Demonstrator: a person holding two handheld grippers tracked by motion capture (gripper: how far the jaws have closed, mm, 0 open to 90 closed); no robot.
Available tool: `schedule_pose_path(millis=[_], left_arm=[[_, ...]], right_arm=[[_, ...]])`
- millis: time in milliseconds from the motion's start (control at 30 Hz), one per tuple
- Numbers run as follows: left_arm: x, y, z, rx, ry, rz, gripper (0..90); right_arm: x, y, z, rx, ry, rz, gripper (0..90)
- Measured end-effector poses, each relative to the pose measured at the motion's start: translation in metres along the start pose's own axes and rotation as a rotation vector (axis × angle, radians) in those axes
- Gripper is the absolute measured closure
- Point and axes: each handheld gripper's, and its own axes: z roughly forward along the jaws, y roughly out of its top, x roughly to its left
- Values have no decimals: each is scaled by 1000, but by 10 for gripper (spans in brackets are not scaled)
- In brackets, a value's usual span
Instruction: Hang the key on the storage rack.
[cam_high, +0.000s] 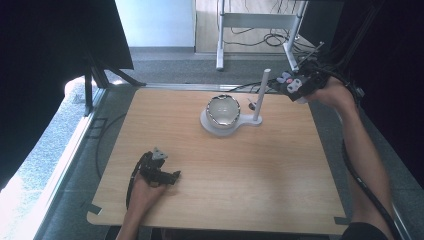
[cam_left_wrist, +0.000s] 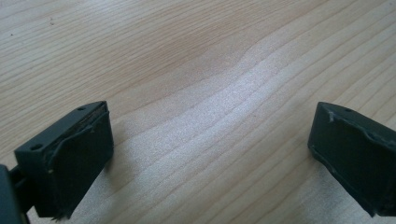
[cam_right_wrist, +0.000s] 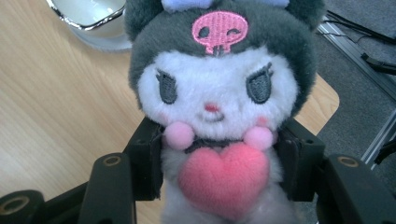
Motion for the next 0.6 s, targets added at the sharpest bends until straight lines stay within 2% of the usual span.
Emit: schedule_pose_path(millis=[367,600], left_arm=[[0,0,0,1,0,1,0],[0,0,0,1,0,1,0]], right_arm=[[-9,14,12,4,-40,40,430],[-15,11,22,22,-48,61,429]])
